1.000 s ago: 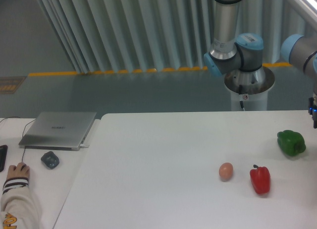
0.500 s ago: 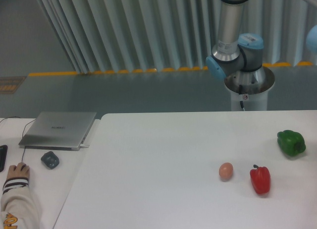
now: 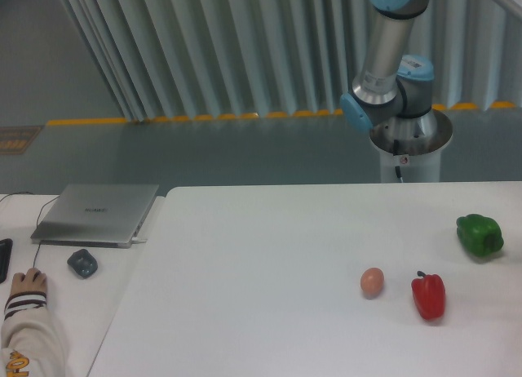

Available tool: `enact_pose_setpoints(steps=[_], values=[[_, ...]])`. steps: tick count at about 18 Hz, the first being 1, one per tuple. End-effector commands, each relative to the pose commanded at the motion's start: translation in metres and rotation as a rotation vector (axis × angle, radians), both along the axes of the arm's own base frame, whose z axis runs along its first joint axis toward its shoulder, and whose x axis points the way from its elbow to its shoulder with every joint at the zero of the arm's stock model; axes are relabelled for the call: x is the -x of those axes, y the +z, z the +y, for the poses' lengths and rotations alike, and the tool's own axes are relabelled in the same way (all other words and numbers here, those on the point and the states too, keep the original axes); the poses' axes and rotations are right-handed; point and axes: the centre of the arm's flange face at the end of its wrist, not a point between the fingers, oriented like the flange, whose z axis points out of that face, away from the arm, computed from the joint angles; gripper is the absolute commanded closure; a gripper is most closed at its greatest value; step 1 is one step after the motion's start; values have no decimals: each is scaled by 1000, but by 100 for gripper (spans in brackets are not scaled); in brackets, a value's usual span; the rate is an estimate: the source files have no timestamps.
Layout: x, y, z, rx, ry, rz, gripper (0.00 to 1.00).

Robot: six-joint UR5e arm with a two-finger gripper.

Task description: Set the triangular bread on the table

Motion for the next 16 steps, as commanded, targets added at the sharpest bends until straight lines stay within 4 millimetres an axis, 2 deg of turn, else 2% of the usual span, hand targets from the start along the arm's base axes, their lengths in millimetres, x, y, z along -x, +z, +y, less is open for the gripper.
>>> enact_pose_setpoints(steps=[6, 7, 9, 14, 16], values=[[4, -16, 2, 5, -43, -19, 0], [4, -17, 2, 5, -48, -18, 3], [2, -18, 1, 8, -49, -20, 22], [2, -14, 1, 10, -71, -16, 77], [2, -11, 1, 10, -70, -11, 88]])
